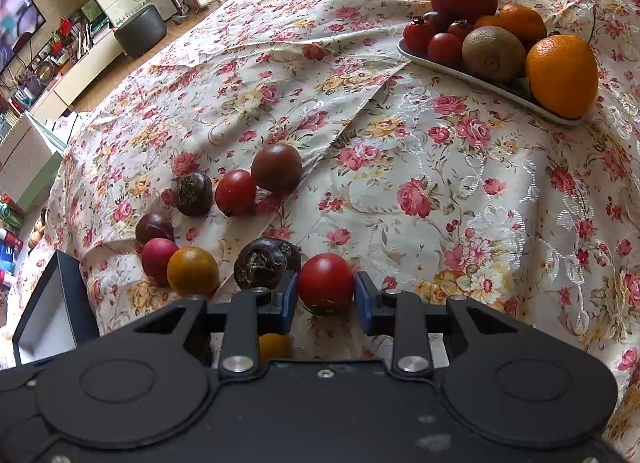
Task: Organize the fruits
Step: 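Grasp the red plum with the left tool while the right tool grasps a red tomato, then carry both fruits over the box and open both tools to drop them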
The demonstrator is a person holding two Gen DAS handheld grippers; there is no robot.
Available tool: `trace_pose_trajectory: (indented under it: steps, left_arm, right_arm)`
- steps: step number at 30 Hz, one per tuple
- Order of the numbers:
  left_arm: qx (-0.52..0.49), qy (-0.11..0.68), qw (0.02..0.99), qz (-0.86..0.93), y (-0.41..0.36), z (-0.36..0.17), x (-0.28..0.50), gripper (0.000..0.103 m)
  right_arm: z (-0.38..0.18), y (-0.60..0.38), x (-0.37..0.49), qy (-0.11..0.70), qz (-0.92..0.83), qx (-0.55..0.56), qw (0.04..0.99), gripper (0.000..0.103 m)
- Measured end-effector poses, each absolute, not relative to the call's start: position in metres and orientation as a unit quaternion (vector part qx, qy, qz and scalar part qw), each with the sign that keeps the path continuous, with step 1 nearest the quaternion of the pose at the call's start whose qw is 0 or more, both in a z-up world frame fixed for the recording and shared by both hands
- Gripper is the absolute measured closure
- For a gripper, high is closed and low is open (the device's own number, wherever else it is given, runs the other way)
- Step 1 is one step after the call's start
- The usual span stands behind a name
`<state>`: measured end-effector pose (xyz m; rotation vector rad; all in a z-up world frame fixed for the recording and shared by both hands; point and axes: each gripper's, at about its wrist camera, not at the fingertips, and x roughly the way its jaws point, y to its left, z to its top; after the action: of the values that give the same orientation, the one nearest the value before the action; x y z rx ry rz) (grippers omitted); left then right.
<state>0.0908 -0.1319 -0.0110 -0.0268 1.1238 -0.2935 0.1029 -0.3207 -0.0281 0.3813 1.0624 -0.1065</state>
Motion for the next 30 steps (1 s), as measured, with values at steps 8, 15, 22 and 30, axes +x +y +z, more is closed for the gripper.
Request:
trace_pose_trajectory:
  steps: [8, 15, 22, 30]
  left_arm:
    - [-0.065, 0.540, 0.836, -0.070, -0.060, 0.016, 0.077, 0.055]
    - [-0.032, 0.528, 0.848, 0.035, 0.004, 0.025, 0.054, 0.055]
    - [-0.059, 0.531, 0.843, 0.065, 0.051, 0.019, 0.038, 0.055]
    - [-0.065, 0.529, 0.841, 0.098, 0.068, 0.001, 0.034, 0.055]
  right_arm:
    - [0.008, -0.314, 0.077, 0.470, -0.072, 0.178, 0.861, 0.071]
    - [0.037, -0.270, 0.051, 0.463, -0.018, 0.186, 0.866, 0.071]
    - [0.045, -0.200, 0.038, 0.495, 0.047, 0.180, 0.849, 0.071]
    - [0.033, -0.147, 0.017, 0.530, 0.069, 0.172, 0.827, 0.071]
